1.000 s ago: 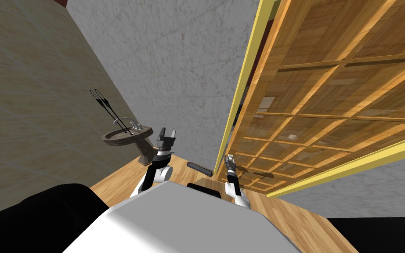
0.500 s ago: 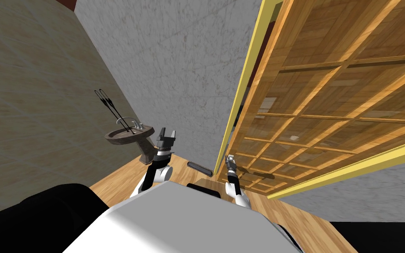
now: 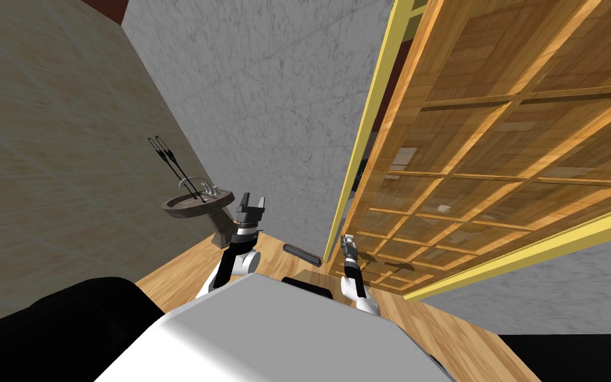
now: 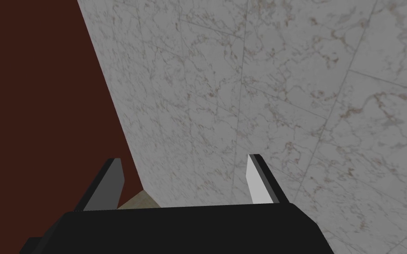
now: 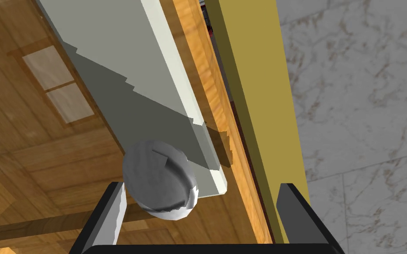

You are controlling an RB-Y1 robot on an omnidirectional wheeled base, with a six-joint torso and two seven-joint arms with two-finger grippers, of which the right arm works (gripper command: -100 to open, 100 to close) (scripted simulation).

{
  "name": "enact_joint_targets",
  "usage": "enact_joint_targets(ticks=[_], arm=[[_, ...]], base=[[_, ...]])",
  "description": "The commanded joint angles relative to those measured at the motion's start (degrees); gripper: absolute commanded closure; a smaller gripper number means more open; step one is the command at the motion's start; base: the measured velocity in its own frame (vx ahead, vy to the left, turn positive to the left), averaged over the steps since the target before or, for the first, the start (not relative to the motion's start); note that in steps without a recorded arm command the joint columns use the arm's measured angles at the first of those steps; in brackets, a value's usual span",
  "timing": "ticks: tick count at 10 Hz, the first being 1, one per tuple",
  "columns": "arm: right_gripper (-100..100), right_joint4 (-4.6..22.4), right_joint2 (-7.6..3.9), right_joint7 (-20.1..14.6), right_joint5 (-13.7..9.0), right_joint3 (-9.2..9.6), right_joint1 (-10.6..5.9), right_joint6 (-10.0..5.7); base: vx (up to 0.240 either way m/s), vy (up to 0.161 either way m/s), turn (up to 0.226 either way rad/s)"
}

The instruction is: Pull the door open

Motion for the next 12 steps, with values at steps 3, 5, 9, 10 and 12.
enact_joint_targets(ticks=[3,5,9,10,12], arm=[[100,1.2,0.77,-3.7,-0.8,1.48,-0.02,-0.25],[100,1.2,0.77,-4.3,-0.8,1.48,-0.02,-0.25],[100,1.2,0.77,-4.3,-0.8,1.48,-0.02,-0.25],[100,0.8,0.52,-6.2,-1.3,1.74,0.28,-0.29],[100,0.5,0.26,-8.2,-1.9,2.01,0.58,-0.32]], base=[[-0.020,0.003,0.035],[-0.021,0.003,0.020],[0.002,0.000,-0.009],[-0.007,0.008,0.050],[-0.034,0.007,0.062]])
